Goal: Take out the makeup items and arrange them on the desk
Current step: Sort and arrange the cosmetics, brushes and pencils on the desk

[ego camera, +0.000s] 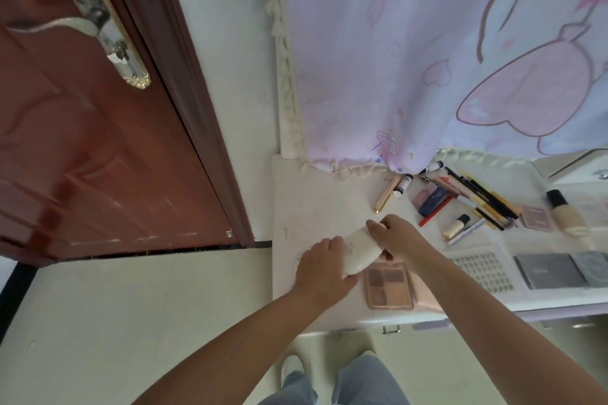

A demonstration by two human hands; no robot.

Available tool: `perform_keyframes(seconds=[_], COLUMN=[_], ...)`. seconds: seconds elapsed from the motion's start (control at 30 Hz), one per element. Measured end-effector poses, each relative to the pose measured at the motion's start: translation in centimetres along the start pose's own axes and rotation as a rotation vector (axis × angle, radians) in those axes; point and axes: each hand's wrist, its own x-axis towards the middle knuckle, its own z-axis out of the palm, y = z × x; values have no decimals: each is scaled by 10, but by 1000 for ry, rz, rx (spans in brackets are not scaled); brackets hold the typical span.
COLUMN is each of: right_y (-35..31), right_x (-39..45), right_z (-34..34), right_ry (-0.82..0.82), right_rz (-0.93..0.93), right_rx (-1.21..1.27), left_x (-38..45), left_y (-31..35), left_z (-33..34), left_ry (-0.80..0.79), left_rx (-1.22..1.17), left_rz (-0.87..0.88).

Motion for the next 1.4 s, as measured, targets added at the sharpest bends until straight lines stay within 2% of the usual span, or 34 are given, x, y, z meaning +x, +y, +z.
perform_keyframes(seconds=[0.13,0.23,0.37,0.47,0.53,0.67,0.73,0.83,0.9,0.97,1.03,1.07,1.13,1.23,1.3,1.4], right_y=[-29,-46,-74,-102,-116,-137,-149,-167,-177,-189,-199,-202,-205,-202,-197,-194], right_x=[-12,-17,-23,-30,-37,-57,-67,-78,-79,-78,-79,-78,-76,-73,-68,-71], right_z=[-29,-49,-65,-72,-79,-115,-138,-158,-165,-169,-171,-171,-169,-169,-171,-167], right_ry=[46,161,271,331,395,406,358,287,316,284,208,182,127,36,15,71], right_rz=[-34,-200,-320,-411,-570,-970,-1061,-1090,-1018,-789,-558,-511,-542,-764,-875,-817], right_rx=[102,37,180,332,265,83,36,114,210,316,298,293,383,545,526,381], left_x=[27,42,61,69,73,70,68,69,73,78,78,77,75,74,74,73], left_y=[19,27,34,41,44,51,58,70,75,79,81,83,83,80,75,68], left_z=[-39,-74,-135,-185,-210,-246,-265,-287,-294,-298,-300,-301,-300,-299,-299,-296], left_ry=[144,183,153,57,-48,-219,-183,14,191,359,450,483,531,548,515,468], left_rx=[137,214,287,268,101,-482,-680,-727,-608,-445,-338,-285,-206,-244,-308,-381], left_rz=[85,191,304,317,306,283,307,337,348,370,424,456,495,484,447,402])
